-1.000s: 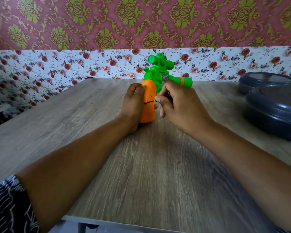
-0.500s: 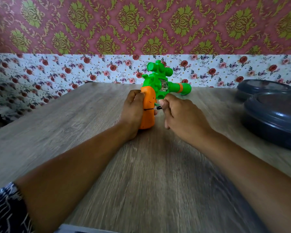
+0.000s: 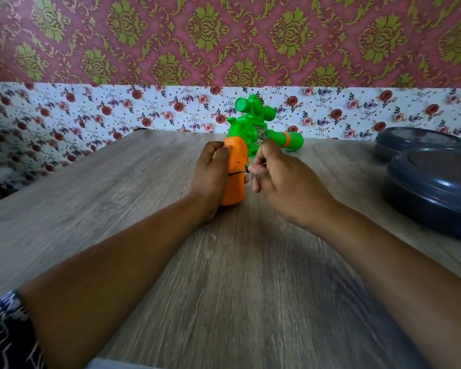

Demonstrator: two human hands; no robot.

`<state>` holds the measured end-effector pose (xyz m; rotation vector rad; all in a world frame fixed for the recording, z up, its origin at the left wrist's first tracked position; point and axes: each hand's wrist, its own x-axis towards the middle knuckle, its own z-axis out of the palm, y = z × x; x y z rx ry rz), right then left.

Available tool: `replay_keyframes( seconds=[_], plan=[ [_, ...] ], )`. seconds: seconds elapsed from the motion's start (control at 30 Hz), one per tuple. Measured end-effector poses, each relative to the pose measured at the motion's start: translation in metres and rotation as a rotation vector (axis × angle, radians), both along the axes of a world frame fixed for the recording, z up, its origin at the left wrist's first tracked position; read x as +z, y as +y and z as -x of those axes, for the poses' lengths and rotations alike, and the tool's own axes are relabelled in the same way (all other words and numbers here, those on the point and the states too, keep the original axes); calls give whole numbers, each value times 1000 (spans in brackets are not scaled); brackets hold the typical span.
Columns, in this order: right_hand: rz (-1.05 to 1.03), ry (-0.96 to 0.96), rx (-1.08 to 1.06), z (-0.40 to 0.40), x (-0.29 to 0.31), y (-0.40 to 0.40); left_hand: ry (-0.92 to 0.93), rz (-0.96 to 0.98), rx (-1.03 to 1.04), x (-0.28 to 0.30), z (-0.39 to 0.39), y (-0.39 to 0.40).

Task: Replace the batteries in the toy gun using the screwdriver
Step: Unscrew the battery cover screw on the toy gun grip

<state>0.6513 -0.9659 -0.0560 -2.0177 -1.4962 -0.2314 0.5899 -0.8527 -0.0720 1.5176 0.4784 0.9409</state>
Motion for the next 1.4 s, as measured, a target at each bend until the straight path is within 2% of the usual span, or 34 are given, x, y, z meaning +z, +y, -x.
replay_keyframes(
  seconds=[0.17,0.33,0.47,0.83,1.07,1.27,1.4],
  plan=[
    [-55,72,95,4,-4,2,50,-46,68,-2,-2,5],
    [-55,-28,-107,4,-4,0,30,3,17,1,2,-2],
    [-18,8,-89,2,-4,-2,30,43,-6,1,2,-1],
    [27,-177,-57,2,-3,-1,45,-21,35,4,1,-4],
    [-14,-55,17,0,-5,0,70,17,67,2,-2,0],
    [-143,196,19,-1,-6,1,76,-39,73,-1,-5,2],
    [-114,146,-9,1,-7,3,82,-99,34,6,0,-5]
  ],
)
